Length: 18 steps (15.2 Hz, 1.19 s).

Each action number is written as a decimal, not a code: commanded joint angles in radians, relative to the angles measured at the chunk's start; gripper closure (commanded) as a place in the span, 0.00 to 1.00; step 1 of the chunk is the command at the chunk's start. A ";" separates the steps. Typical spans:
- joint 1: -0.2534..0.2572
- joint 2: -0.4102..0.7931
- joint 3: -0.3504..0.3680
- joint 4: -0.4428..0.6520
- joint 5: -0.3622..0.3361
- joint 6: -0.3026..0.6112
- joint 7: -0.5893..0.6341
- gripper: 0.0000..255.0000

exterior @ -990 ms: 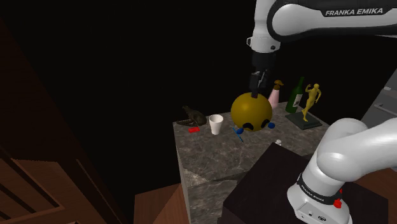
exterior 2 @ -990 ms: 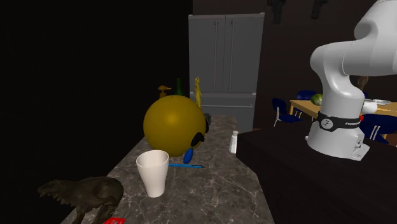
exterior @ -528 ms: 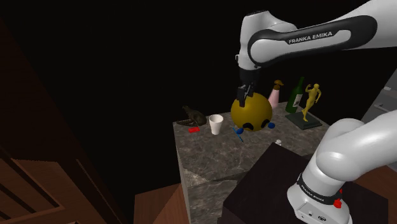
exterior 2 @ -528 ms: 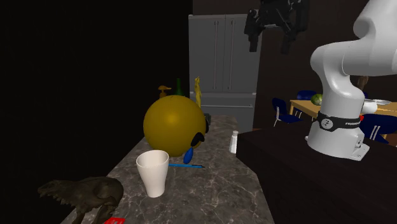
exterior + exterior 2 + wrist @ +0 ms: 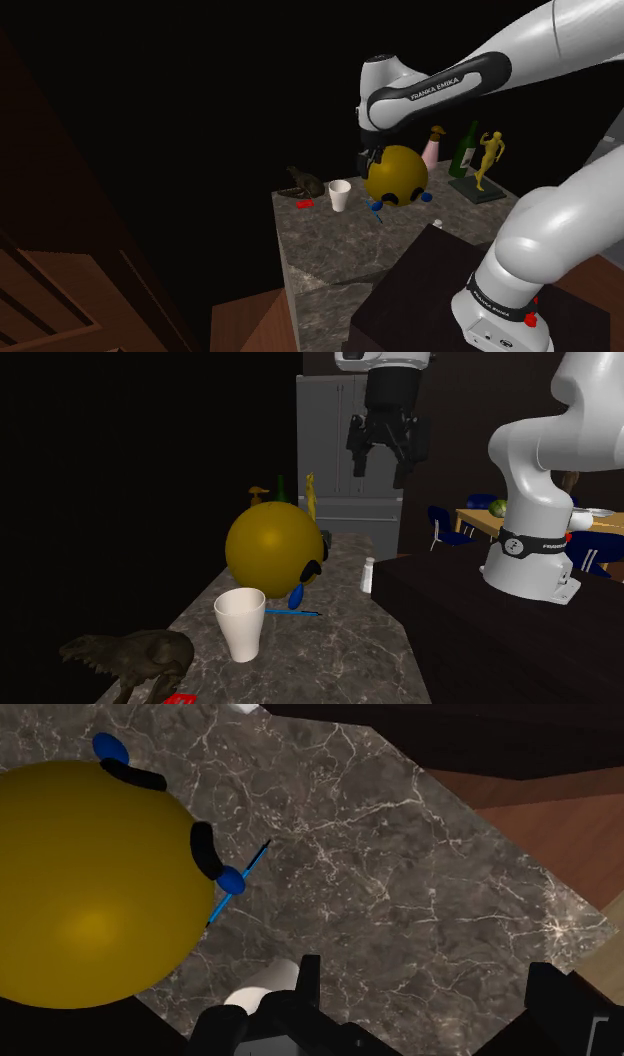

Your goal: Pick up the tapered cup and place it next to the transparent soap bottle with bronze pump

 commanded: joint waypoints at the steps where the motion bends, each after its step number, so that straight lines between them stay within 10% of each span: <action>1: -0.006 0.093 -0.001 0.021 -0.013 0.080 0.009 0.00; 18: -0.047 0.759 -0.045 0.362 -0.121 0.457 0.052 0.00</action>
